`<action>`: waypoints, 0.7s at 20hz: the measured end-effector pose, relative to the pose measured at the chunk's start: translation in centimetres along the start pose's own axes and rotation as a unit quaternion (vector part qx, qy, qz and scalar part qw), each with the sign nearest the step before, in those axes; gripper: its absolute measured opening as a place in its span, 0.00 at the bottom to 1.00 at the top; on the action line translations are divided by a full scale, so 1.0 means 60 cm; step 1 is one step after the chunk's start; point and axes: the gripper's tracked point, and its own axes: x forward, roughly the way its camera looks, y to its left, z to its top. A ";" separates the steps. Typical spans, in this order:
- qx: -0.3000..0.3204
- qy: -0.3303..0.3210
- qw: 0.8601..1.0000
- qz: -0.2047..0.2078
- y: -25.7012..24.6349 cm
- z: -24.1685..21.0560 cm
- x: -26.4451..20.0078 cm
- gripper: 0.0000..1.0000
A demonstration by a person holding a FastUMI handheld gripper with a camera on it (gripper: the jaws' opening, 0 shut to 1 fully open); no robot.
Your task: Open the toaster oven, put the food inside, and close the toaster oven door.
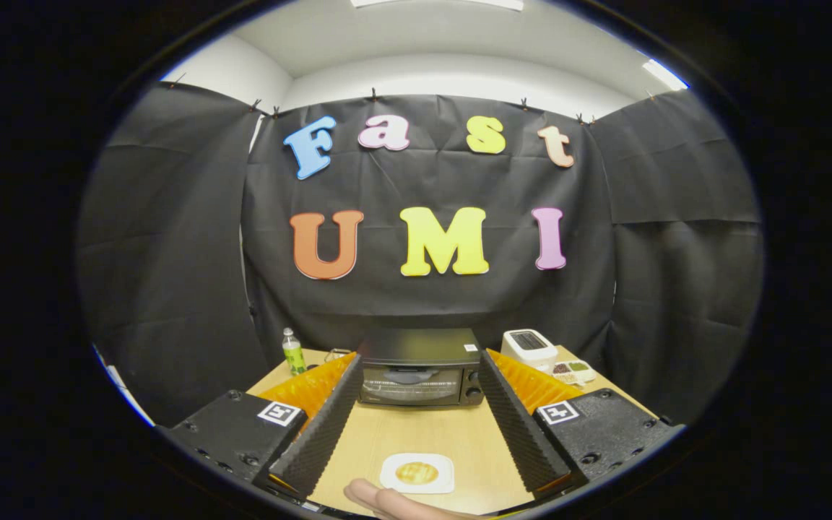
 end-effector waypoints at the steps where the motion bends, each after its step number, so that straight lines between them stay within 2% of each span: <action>1: -0.002 0.001 1.000 -0.003 -0.001 -0.003 0.004 1.00; 7: -0.005 0.002 1.000 -0.007 -0.004 -0.015 0.032 1.00; 11: -0.014 0.000 1.000 -0.020 -0.013 -0.018 0.078 1.00; 14: -0.016 0.004 1.000 0.001 -0.001 -0.036 0.124 1.00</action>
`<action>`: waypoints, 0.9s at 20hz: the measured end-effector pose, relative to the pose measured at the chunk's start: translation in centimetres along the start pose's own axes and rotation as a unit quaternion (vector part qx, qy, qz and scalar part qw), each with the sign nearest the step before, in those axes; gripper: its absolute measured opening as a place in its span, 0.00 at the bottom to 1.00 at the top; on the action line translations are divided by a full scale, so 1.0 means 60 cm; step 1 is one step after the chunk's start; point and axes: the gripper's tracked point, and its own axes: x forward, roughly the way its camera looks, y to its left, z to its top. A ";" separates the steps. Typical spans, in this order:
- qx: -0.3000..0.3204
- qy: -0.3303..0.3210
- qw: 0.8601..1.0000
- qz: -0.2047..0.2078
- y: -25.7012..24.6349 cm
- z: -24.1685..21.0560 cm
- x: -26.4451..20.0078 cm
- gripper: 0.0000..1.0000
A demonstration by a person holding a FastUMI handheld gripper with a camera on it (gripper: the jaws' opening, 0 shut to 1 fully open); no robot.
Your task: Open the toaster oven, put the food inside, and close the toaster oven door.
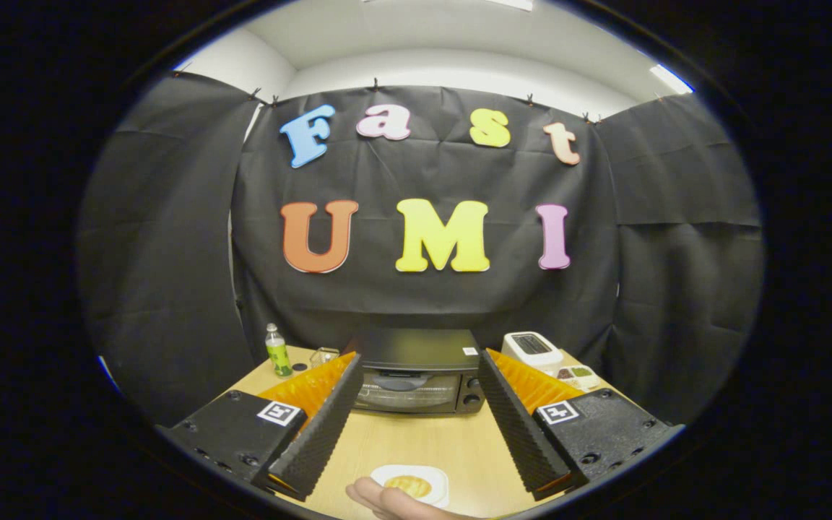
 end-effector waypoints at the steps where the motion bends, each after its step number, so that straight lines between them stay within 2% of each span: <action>1: -0.002 0.005 1.000 0.004 -0.001 -0.009 0.017 1.00; 10: 0.046 0.031 0.998 0.007 -0.007 -0.087 0.189 1.00; 18: 0.041 0.049 0.998 -0.005 -0.001 -0.158 0.333 1.00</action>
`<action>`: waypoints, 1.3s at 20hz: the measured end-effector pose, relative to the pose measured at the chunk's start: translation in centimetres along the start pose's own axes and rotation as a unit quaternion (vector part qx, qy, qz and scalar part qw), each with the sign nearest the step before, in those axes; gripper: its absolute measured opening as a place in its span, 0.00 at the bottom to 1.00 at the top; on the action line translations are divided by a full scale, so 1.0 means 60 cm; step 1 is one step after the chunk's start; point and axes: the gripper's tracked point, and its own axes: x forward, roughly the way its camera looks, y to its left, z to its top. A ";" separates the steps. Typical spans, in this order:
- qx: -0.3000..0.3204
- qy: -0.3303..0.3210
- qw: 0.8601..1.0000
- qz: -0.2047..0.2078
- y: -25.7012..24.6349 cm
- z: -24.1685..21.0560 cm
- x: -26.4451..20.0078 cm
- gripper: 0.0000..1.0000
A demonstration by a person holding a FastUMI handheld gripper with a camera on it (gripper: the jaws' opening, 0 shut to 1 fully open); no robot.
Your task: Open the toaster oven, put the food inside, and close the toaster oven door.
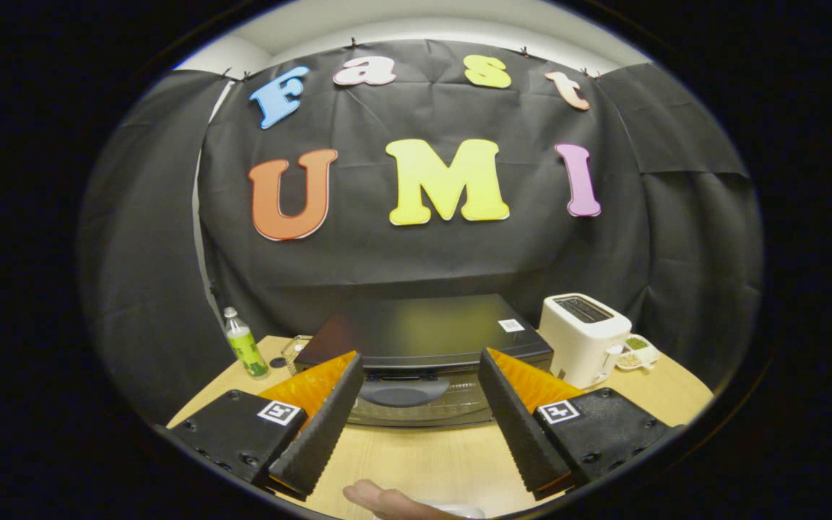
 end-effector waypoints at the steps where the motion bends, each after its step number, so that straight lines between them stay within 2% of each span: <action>1: -0.003 0.000 1.000 -0.002 -0.001 -0.003 0.015 1.00; 9: -0.011 0.023 1.000 -0.017 -0.007 -0.068 0.124 1.00; 12: -0.032 0.021 0.999 -0.020 0.002 -0.078 0.149 1.00; 22: -0.003 0.023 1.000 -0.011 0.021 -0.094 0.150 1.00; 26: -0.012 0.018 1.000 -0.010 0.021 -0.105 0.128 1.00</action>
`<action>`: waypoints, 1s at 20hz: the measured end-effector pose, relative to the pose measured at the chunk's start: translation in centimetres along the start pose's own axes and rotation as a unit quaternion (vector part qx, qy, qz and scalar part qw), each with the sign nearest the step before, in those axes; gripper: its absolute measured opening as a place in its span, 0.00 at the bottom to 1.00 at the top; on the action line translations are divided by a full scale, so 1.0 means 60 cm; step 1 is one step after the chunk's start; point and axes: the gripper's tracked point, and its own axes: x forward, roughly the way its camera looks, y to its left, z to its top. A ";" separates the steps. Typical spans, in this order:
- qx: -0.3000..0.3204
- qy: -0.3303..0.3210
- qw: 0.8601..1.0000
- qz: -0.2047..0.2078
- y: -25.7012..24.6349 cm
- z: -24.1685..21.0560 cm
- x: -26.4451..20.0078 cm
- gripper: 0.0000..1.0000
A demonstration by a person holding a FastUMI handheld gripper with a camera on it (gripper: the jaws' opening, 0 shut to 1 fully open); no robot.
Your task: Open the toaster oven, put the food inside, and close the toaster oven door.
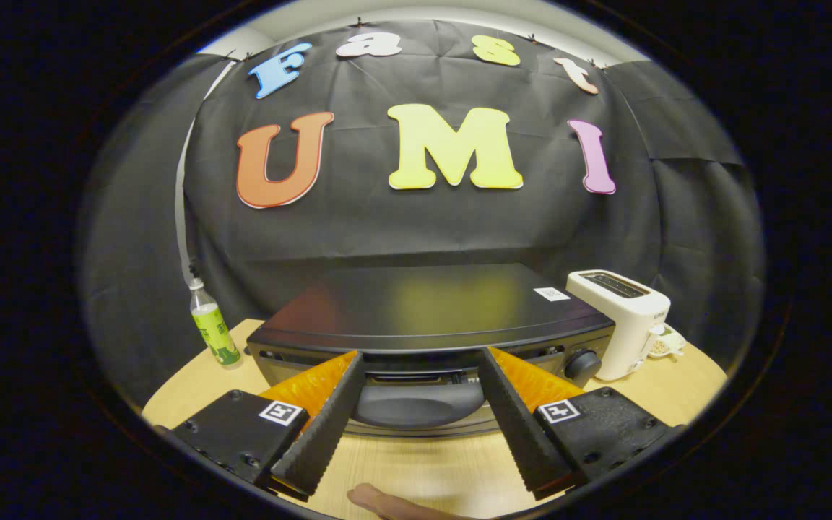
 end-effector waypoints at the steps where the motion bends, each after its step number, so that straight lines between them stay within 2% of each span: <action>1: 0.001 -0.001 1.000 0.001 -0.001 -0.003 -0.007 1.00; 9: 0.017 -0.012 1.000 0.004 -0.003 -0.051 -0.068 1.00; 20: 0.058 0.056 0.996 0.028 -0.020 -0.144 -0.155 1.00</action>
